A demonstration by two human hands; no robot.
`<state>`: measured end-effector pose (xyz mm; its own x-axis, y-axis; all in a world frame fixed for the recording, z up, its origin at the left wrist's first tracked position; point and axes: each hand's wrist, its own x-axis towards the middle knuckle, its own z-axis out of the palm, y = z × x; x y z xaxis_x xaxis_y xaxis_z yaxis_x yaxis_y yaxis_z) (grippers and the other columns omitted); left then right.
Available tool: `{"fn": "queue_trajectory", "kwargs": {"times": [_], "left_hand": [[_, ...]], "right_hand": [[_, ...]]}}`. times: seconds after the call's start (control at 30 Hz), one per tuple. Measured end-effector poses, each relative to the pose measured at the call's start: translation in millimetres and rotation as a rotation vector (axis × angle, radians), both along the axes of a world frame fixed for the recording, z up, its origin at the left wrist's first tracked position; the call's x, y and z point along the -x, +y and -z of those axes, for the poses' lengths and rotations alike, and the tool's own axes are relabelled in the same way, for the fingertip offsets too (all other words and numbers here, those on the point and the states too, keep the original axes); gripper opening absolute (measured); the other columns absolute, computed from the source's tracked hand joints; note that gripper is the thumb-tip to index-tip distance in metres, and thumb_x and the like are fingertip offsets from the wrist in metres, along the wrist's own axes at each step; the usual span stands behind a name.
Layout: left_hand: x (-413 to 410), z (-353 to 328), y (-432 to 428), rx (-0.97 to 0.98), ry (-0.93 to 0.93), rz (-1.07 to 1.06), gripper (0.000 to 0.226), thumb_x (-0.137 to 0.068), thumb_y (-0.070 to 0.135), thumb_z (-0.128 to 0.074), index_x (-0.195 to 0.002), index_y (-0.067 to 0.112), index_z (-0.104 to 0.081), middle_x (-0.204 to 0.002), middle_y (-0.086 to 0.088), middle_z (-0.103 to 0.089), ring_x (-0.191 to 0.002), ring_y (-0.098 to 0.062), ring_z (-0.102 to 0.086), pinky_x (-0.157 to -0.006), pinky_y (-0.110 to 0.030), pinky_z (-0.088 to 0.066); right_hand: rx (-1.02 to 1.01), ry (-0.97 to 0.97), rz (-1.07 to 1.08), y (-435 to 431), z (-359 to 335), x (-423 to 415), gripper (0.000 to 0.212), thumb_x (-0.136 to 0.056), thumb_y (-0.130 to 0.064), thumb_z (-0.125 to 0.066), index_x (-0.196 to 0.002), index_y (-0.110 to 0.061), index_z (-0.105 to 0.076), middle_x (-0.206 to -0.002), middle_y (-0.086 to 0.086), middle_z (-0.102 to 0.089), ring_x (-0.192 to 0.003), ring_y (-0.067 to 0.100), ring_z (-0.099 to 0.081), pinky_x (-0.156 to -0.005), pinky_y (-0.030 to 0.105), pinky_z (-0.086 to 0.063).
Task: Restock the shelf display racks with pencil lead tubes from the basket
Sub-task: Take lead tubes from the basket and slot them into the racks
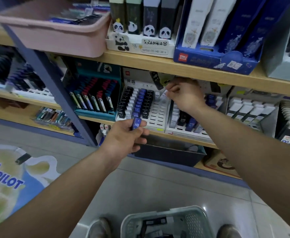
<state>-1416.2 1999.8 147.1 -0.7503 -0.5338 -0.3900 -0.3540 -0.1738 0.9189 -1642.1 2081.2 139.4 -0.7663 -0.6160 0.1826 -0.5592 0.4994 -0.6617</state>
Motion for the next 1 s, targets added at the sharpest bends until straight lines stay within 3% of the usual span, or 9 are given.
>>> {"fn": "queue_trajectory", "kwargs": {"times": [0.13,0.23,0.5,0.73,0.83,0.93,1.0], "left_hand": [[-9.8,-2.4,-11.9,-0.014,0.023,-0.028,0.019,-0.103,0.013,-0.053,-0.114,0.021,-0.067,-0.087,0.003,-0.075,-0.066,-0.007,-0.066,-0.062,-0.023,-0.054],[-14.2,-3.6,-16.0,-0.024,0.039,-0.023,0.019,-0.103,0.013,-0.053,-0.114,0.021,-0.066,-0.087,0.003,-0.075,-0.067,-0.008,-0.067,-0.065,-0.024,-0.055],[-18.5,-1.7,-20.7,-0.057,0.067,-0.008,0.021,-0.102,0.006,-0.052,-0.114,0.017,-0.064,-0.098,-0.003,-0.075,-0.074,-0.008,-0.07,-0.068,-0.02,-0.055],[-22.3,-3.8,-18.8,-0.088,0.113,0.017,0.018,-0.101,0.004,-0.053,-0.108,0.017,-0.063,-0.095,-0.004,-0.078,-0.084,-0.014,-0.075,-0.074,-0.021,-0.059],[-23.6,-5.1,-19.1,-0.075,0.116,0.029,0.018,-0.102,0.009,-0.053,-0.118,0.015,-0.059,-0.098,0.0,-0.078,-0.084,-0.017,-0.075,-0.073,-0.026,-0.06],[-22.0,-6.8,-19.8,-0.062,0.108,0.025,0.024,-0.102,0.011,-0.054,-0.125,0.013,-0.055,-0.1,0.003,-0.078,-0.083,-0.018,-0.076,-0.069,-0.026,-0.06],[-19.1,-8.0,-18.6,-0.083,0.114,0.01,0.025,-0.102,0.01,-0.054,-0.127,0.011,-0.054,-0.099,0.001,-0.078,-0.083,-0.018,-0.076,-0.068,-0.023,-0.059]], "right_hand": [[-0.103,0.014,-0.011,-30.4,11.2,13.2,0.016,-0.089,-0.027,-0.07,-0.079,-0.034,-0.06,-0.084,-0.014,-0.068,-0.089,0.012,-0.066,-0.091,0.033,-0.052],[-0.215,0.061,-0.028,-39.0,19.3,16.3,0.008,-0.091,-0.029,-0.068,-0.087,-0.032,-0.062,-0.078,-0.017,-0.062,-0.09,0.012,-0.064,-0.084,0.028,-0.048],[-0.319,0.13,-0.034,-35.4,18.1,17.6,0.006,-0.093,-0.032,-0.066,-0.098,-0.034,-0.068,-0.104,-0.012,-0.068,-0.101,0.014,-0.062,-0.092,0.034,-0.051],[-0.489,0.278,-0.079,-42.4,18.0,11.4,0.029,-0.101,-0.029,-0.05,-0.123,-0.04,-0.066,-0.133,-0.006,-0.063,-0.118,0.025,-0.059,-0.093,0.032,-0.046],[-0.548,0.291,-0.134,-40.9,13.9,9.9,0.033,-0.101,-0.03,-0.048,-0.128,-0.04,-0.063,-0.132,-0.004,-0.064,-0.115,0.025,-0.06,-0.089,0.032,-0.048],[-0.492,0.246,-0.181,-35.3,2.7,-0.1,0.036,-0.1,-0.032,-0.052,-0.136,-0.034,-0.058,-0.126,-0.002,-0.066,-0.112,0.024,-0.061,-0.09,0.033,-0.049],[-0.293,0.124,-0.228,-29.7,-6.8,-18.7,0.033,-0.099,-0.03,-0.056,-0.132,-0.029,-0.061,-0.12,-0.005,-0.067,-0.108,0.017,-0.062,-0.089,0.031,-0.049]]}}
